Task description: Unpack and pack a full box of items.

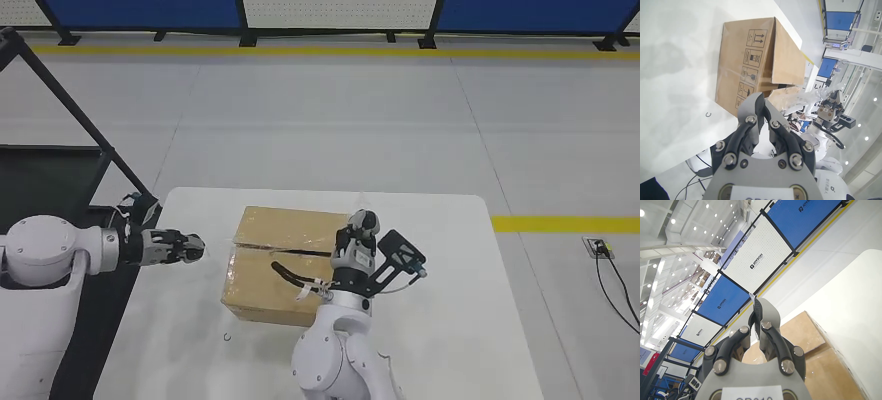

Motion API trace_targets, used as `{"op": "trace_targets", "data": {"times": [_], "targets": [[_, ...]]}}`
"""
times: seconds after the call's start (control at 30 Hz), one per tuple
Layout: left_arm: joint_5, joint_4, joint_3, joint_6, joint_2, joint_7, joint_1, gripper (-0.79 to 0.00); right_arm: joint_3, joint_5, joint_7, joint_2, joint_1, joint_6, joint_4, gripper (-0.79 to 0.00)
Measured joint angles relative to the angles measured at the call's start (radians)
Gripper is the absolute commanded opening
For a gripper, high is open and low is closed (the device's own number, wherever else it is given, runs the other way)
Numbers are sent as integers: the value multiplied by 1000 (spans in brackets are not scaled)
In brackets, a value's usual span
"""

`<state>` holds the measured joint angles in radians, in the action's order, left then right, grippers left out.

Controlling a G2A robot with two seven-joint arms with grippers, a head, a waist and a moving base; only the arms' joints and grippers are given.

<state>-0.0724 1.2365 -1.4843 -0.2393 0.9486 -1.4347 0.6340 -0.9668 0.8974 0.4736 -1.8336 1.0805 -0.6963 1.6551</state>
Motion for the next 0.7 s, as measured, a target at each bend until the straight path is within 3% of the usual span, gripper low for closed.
{"op": "trace_targets", "data": {"times": [0.37, 0.7], "targets": [[-19, -119, 120, 25, 6, -5, -118, -785, 6, -16, 41, 1, 13, -1, -24, -785], [-12, -212, 204, 46, 16, 11, -179, -785, 10, -8, 74, -2, -7, -14, -75, -785]]}}
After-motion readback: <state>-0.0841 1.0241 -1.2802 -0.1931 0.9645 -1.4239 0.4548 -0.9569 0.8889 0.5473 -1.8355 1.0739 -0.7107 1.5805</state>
